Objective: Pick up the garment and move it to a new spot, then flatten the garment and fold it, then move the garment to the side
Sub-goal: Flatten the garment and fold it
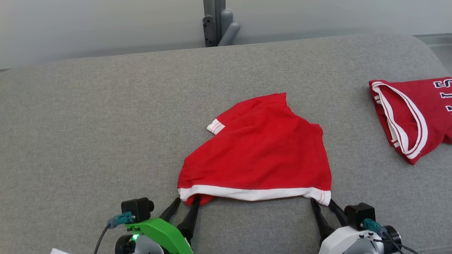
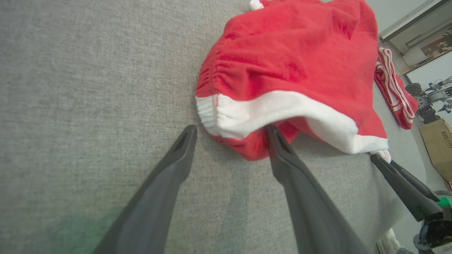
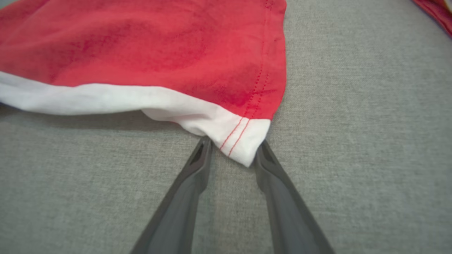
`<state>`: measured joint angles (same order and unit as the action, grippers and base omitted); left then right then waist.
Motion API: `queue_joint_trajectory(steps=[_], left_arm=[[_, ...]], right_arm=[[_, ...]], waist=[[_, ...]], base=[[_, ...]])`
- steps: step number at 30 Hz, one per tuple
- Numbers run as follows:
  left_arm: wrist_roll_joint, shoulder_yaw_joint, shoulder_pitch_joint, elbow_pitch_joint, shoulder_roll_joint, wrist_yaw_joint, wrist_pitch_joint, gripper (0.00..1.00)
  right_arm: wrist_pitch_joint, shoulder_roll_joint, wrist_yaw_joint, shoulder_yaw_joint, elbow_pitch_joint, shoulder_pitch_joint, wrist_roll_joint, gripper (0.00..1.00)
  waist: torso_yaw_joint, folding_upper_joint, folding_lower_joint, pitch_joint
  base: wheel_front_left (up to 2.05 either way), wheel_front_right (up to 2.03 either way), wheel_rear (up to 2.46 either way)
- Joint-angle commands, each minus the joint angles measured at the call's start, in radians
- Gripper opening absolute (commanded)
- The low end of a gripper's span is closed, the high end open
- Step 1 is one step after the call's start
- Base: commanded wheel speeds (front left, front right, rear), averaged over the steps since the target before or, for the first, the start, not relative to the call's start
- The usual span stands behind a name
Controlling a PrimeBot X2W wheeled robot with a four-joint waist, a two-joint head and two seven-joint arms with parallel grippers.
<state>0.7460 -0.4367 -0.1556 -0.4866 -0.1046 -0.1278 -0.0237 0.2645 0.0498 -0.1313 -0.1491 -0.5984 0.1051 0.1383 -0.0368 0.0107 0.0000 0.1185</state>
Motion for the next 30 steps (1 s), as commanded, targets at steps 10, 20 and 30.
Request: queue_joint_trajectory(steps=[10,20,30], left_arm=[[0.133,-0.029,-0.018,0.037,-0.033,-0.004,0.029,1.00],[0.212,-0.066,-0.011,0.084,-0.069,-0.004,0.033,1.00],[0.276,-0.098,0.000,0.126,-0.090,-0.004,0.040,1.00]], right_arm=[[0.000,0.002,0.001,-0.008,0.002,0.001,0.010,0.00],[0.000,0.002,0.001,-0.003,0.022,0.006,0.005,0.00],[0.000,0.011,0.001,0.069,0.019,0.000,-0.021,0.00]], waist=[[-0.008,-0.0107,0.0000,-0.002],[-0.007,-0.0107,0.0000,-0.003],[-0.013,-0.0107,0.0000,-0.006]], base=[[0.00,0.00,0.00],[0.00,0.00,0.00],[0.00,0.00,0.00]])
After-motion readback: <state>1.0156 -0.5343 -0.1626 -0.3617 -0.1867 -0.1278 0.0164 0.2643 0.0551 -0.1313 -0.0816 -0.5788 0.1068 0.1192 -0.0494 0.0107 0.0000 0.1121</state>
